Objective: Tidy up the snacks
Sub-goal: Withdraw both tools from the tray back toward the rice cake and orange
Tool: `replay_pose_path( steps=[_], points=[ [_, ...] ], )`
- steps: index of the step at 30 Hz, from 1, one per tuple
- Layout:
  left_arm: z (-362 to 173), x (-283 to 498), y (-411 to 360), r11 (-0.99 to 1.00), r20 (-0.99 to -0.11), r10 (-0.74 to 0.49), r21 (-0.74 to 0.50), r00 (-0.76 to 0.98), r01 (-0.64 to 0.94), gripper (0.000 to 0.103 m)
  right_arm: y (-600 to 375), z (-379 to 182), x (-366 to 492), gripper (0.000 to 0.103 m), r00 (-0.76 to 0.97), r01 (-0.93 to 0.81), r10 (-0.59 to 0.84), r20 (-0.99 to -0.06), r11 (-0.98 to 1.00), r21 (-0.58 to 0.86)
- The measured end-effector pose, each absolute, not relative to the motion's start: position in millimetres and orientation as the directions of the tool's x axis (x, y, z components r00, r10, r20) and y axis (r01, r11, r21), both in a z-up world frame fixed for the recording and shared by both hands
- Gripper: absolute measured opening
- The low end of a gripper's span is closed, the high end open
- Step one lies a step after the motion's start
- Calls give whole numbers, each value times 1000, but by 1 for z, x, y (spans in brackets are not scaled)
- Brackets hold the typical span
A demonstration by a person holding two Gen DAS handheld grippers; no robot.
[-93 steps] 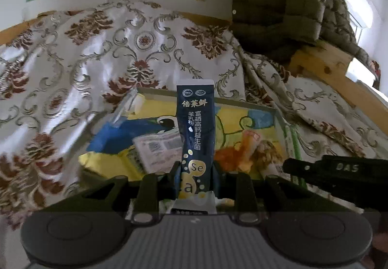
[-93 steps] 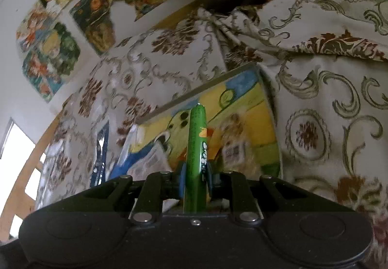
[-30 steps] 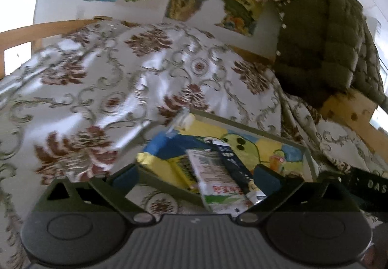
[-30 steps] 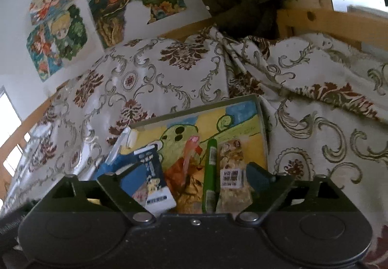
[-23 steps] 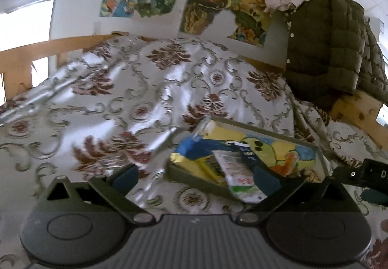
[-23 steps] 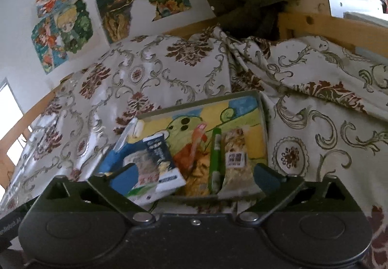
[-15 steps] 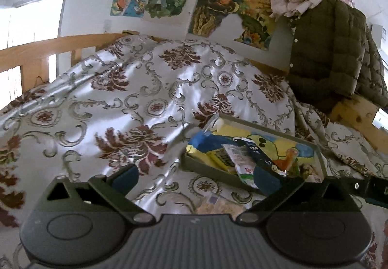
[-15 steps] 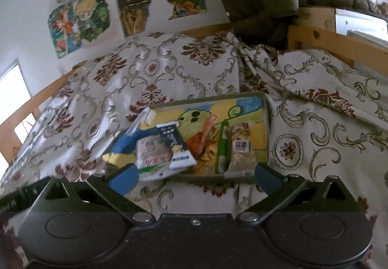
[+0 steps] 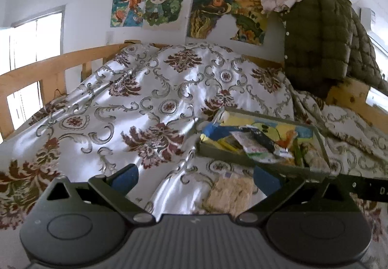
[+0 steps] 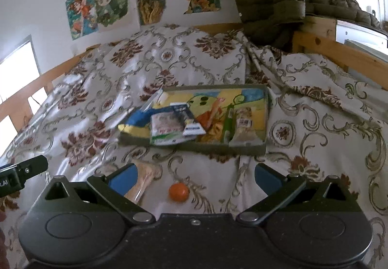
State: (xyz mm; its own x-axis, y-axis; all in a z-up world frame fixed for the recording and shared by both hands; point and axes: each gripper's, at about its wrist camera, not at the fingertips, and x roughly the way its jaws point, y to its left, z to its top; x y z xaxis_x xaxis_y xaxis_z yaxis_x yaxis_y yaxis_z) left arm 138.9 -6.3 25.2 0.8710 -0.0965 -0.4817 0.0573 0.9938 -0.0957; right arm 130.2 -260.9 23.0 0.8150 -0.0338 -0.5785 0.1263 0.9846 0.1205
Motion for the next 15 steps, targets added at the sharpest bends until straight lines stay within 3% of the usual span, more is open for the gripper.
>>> replay_pose_path(
  steps=[8,15],
  points=[
    [20,108,13,994,-511,-62,-108,857,8,103,-250,22,102,102,803,125,-42,-594,987,99],
    [15,89,15,999,-527,-27,-43,849,6,103,-241,20,79,102,795,113,-38,-605,990,86]
  ],
)
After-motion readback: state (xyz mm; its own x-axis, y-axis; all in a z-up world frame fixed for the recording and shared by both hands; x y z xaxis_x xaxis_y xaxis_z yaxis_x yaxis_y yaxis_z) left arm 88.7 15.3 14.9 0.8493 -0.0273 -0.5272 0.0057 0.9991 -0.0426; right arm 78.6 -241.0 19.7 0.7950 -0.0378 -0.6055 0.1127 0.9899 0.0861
